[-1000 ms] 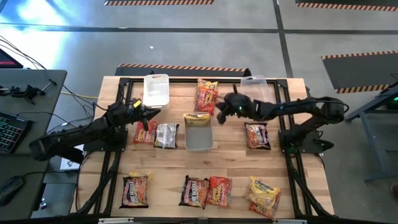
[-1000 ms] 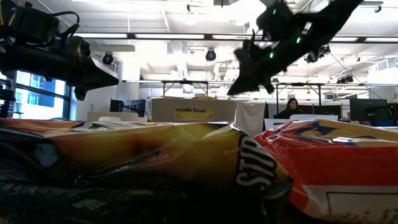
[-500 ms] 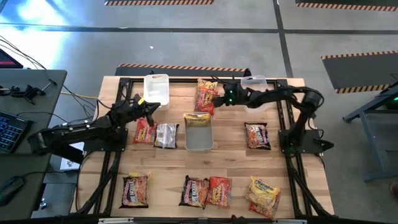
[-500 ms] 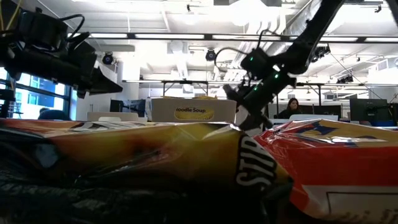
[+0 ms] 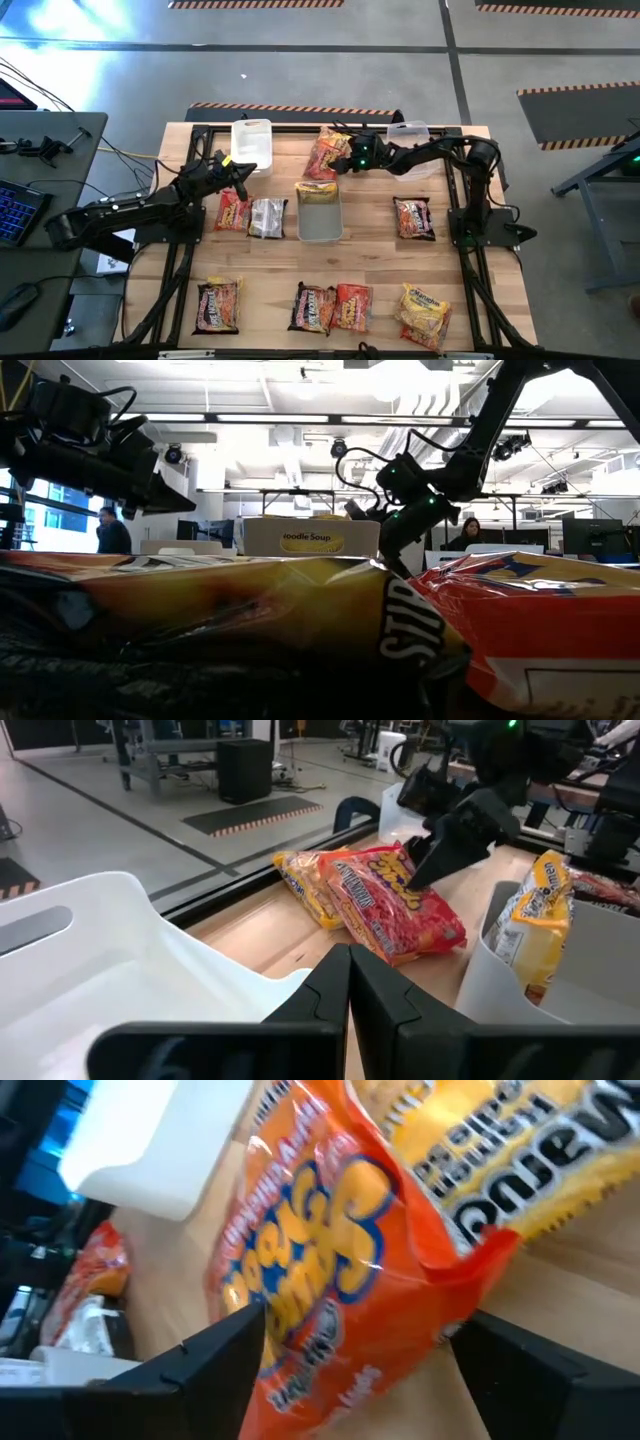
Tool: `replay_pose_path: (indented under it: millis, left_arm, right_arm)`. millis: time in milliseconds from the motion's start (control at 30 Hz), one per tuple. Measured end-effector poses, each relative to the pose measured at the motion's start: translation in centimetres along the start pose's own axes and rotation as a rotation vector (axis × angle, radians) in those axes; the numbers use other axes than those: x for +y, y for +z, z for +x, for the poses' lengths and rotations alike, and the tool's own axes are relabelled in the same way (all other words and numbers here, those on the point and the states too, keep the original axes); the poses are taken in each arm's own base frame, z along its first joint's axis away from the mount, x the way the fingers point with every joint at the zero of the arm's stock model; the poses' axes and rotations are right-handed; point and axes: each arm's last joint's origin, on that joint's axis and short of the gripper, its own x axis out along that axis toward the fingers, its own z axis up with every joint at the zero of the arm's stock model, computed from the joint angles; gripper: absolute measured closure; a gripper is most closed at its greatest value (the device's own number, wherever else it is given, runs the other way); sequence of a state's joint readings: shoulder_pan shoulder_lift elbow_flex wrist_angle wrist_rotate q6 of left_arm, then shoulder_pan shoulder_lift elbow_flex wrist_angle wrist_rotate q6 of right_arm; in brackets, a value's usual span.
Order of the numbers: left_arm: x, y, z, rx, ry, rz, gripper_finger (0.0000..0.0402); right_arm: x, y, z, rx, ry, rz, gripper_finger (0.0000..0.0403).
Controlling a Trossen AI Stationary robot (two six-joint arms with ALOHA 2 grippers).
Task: Sort Maruchan noodles
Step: Put the orange noodle pack into the transparent bin
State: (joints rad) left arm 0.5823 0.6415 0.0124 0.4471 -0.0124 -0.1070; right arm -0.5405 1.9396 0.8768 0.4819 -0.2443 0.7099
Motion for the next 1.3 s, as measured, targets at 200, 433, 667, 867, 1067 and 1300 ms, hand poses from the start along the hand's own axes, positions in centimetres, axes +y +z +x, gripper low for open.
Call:
replay_pose_path:
  millis: [200,433,667,867,1067,1300]
  left_arm:
    - [0.0,-0.1,0.0,0.011,0.001,-0.001,0.0401]
    - [0.0,-0.1,0.0,0.013,0.001,-0.001,0.0401]
    - [0.0,-0.1,0.0,0.013,0.001,-0.003,0.0401]
    - [0.0,-0.1,0.0,0.014,0.000,-0.002,0.0401]
    - [0.0,-0.1,0.0,0.016,-0.004,0.007,0.0401]
    - [-0.1,-0.2,0.0,0.020,-0.027,0.003,0.0401]
  right_arm:
    - [0.4,-0.2,0.1,-0.030,-0.014,0.004,0.0175]
    - [1.1,-0.2,0.2,-0.055,0.014,-0.020,0.0306]
    - [1.8,0.2,-0.2,-0.071,0.064,-0.050,0.0337]
    - [4.0,1.7,-3.0,-0.089,0.084,-0.150,0.0332]
    - [7.6,4.6,-7.6,0.015,-0.094,-0.348,0.0336]
    - [12.5,9.2,-13.6,0.181,-0.408,-0.604,0.0337]
